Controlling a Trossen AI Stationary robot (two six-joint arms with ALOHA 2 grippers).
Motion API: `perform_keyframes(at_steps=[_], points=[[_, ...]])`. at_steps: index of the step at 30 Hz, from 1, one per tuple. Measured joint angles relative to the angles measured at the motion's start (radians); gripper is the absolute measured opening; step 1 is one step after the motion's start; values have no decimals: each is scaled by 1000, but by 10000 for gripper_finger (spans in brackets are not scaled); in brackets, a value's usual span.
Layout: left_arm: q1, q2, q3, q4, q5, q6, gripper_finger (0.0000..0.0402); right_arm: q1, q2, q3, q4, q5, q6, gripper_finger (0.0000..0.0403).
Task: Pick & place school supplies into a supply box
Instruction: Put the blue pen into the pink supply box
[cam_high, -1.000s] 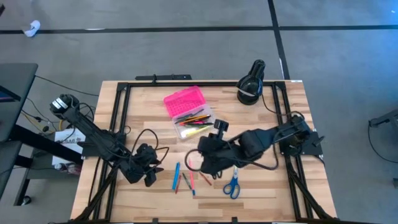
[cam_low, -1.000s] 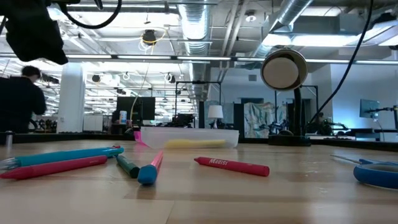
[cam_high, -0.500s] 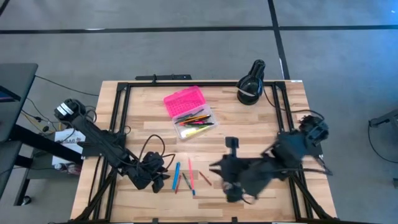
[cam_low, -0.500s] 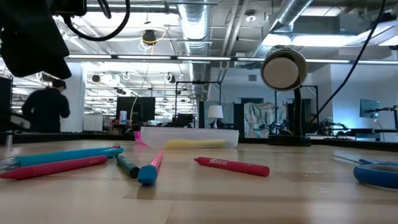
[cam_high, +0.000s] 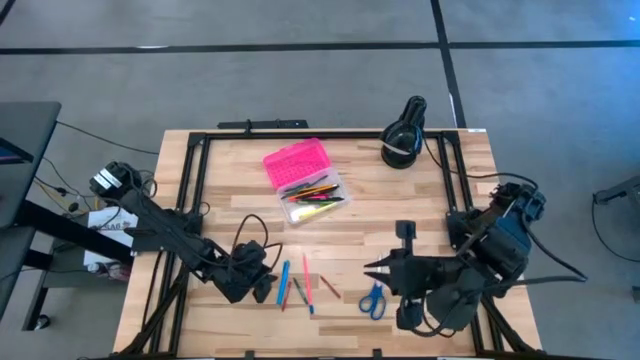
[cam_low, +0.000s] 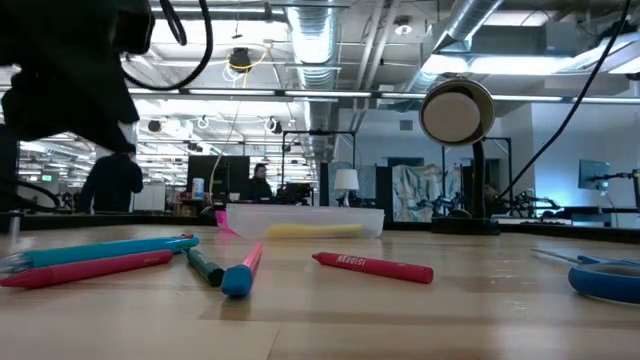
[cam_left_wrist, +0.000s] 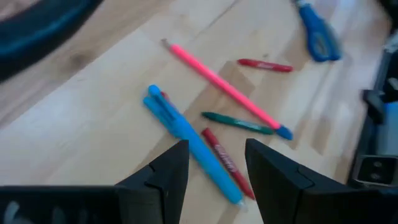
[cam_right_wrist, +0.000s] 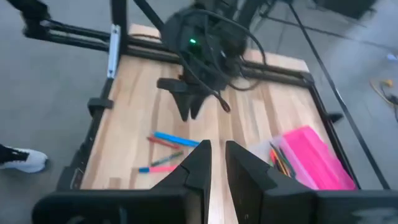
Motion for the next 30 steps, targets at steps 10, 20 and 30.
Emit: perform_keyframes(at_steps=[10,20,30], points=[[71,169,3,76,141,-102,153,36,-8,-58,8,37,62,42],[106,215,49,77,171,-72,153,38,-8,-59,-5,52,70,42],[127,249,49,71,189,-71,153,23,-7,-59,-38,52,69,42]])
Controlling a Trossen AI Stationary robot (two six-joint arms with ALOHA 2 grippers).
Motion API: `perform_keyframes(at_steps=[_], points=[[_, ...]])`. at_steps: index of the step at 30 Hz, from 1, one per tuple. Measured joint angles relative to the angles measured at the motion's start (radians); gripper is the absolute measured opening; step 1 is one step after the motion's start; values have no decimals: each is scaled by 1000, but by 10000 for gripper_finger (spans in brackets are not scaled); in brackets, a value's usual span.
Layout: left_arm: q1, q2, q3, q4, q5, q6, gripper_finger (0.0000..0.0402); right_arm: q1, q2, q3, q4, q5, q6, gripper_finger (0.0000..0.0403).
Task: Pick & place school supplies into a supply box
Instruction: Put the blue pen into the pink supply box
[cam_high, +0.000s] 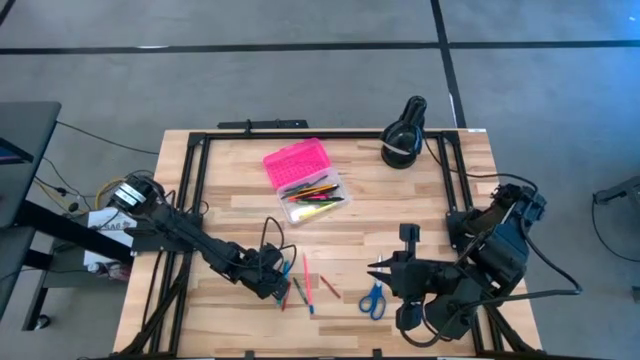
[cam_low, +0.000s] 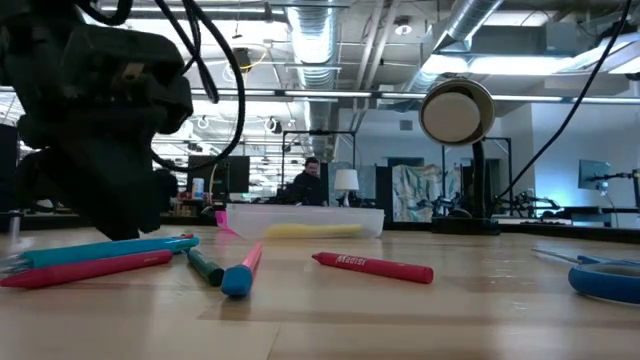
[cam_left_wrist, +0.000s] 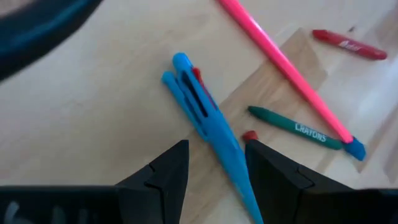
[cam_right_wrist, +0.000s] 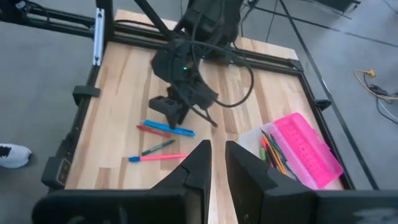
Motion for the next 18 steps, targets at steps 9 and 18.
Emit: perform_keyframes(at_steps=[9,18], points=[[13,77,16,77,24,12,153,-8,0,0,-21,0,1,42],[20,111,141,-225,43,132,153,-9,0,0,-26,-1,1,42]])
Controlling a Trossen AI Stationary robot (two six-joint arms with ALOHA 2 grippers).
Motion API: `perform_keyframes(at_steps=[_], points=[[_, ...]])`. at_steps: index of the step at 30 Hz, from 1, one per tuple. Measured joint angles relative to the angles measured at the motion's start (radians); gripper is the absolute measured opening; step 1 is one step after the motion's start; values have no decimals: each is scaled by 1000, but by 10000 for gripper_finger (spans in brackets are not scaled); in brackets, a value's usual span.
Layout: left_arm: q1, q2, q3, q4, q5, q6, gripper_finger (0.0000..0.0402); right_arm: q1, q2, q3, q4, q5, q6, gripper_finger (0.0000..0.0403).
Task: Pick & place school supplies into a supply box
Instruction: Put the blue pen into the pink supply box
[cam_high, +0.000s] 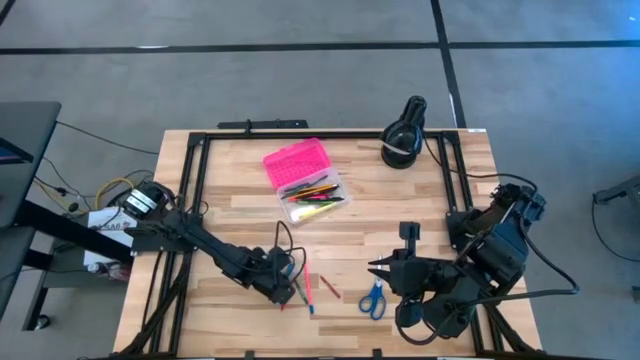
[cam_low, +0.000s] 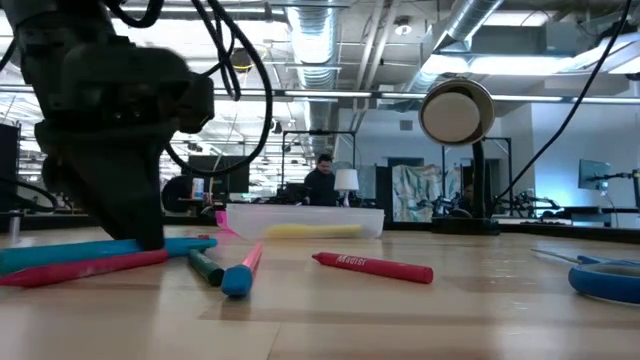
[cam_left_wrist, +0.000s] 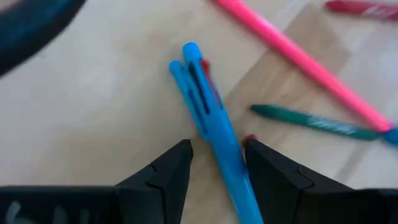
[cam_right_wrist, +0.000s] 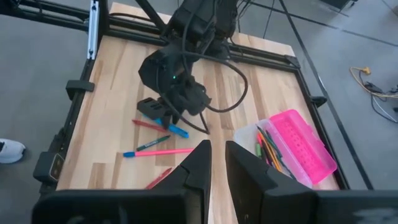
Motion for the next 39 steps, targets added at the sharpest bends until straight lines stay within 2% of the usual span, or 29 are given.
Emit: perform_keyframes(at_steps=[5,10,19,27,31,39], points=[[17,0,21,-109,-1,38,153,-4,0,0,0,0,3,42],[28,0,21,-125,11,77,153,-3,0,0,1,-1,20,42],[44,-1,23,-222,112,100,153,-1,0,0,2,-2,52,42],[42,-2,23,-309,146,144,152,-1,0,0,1,-2,52,42],[42,-2,23,-325,156,177,131,-2,0,0,-1,-2,52,42],[42,-2,23,-336,162,234,59,-4,0,0,-15,0,52,42]])
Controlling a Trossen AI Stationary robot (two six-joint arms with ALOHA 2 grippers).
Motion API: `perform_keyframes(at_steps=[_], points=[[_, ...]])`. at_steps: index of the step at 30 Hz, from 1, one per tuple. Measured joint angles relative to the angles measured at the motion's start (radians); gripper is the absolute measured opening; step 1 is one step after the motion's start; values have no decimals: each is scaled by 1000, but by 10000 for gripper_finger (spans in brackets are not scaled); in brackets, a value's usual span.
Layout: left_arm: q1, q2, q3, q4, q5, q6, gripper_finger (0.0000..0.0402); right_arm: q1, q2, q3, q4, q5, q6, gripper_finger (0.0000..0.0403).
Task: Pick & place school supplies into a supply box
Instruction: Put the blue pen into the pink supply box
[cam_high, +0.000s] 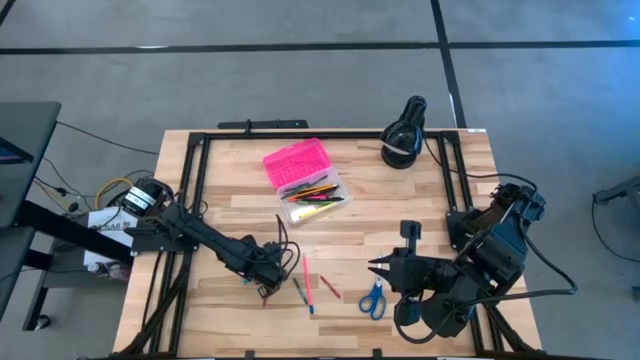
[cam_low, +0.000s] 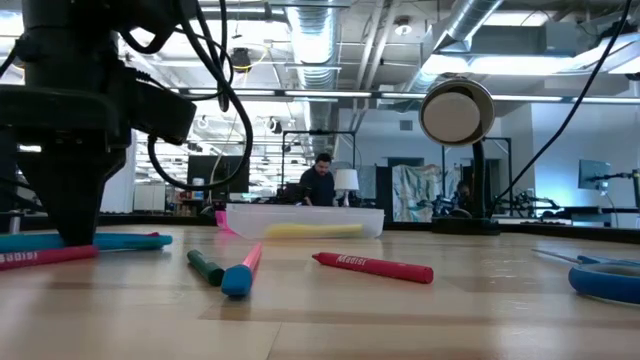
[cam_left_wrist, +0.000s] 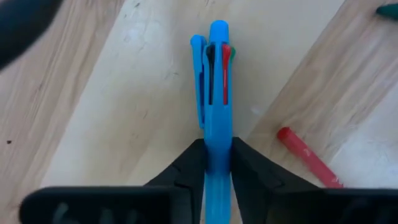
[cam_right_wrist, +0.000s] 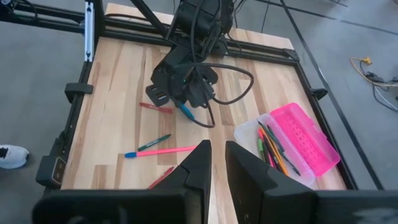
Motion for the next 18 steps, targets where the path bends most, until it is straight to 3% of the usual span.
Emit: perform_keyframes(at_steps=[4,9,18], points=[[1,-1,0,-1,-5,23,41,0,0,0,0,1,0,42],[0,1,20,-24,-36,63,54,-7,0,0,0,1,0,42],[30,5,166,-230,-219,215,45,-26,0,0,1,1,0,42]])
